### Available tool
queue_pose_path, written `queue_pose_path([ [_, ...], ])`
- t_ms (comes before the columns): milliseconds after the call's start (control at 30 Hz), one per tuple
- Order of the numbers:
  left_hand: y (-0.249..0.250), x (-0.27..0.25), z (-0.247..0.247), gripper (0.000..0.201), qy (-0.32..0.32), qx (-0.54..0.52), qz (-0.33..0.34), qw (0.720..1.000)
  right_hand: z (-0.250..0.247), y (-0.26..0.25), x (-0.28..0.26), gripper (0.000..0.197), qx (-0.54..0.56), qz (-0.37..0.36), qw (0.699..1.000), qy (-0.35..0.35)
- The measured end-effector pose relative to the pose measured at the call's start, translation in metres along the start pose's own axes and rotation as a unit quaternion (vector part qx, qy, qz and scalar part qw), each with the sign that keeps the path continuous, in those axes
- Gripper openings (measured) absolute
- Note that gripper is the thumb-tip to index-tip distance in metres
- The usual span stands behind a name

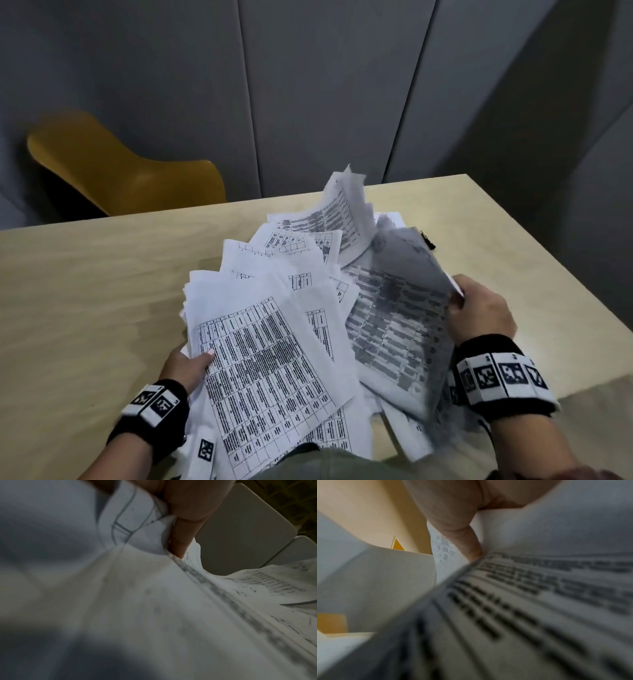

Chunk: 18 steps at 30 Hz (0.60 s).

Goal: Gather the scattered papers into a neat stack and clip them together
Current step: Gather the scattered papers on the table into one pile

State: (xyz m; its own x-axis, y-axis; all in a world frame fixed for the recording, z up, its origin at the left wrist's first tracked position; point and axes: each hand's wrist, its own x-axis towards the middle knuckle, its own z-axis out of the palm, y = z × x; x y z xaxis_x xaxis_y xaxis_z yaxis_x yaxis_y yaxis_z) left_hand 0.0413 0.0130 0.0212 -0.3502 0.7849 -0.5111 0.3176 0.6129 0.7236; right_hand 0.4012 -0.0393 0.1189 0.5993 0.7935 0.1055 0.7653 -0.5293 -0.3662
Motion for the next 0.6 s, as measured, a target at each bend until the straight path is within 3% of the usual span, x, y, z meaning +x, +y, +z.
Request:
queue_pose_path([
  [100, 0.000, -0.002, -0.001, 0.059, 0.002, -0.007, 0.008, 1.000, -0.012, 0.000, -0.005, 0.027, 0.032, -0.004, 0.995, 0.091],
  [300, -0.005, 0.001, -0.002, 0.038, -0.003, 0.020, 0.021, 1.000, -0.034, 0.000, -0.006, 0.031, 0.068, -0.031, 0.981, 0.181],
  [500, -0.011, 0.002, -0.002, 0.028, 0.001, -0.003, 0.039, 0.999, -0.054, -0.006, -0.007, 0.031, 0.187, -0.120, 0.920, 0.323],
  [600, -0.012, 0.001, -0.003, 0.027, -0.004, -0.009, 0.047, 0.999, -0.050, -0.022, -0.008, 0.024, 0.251, -0.152, 0.895, 0.335],
])
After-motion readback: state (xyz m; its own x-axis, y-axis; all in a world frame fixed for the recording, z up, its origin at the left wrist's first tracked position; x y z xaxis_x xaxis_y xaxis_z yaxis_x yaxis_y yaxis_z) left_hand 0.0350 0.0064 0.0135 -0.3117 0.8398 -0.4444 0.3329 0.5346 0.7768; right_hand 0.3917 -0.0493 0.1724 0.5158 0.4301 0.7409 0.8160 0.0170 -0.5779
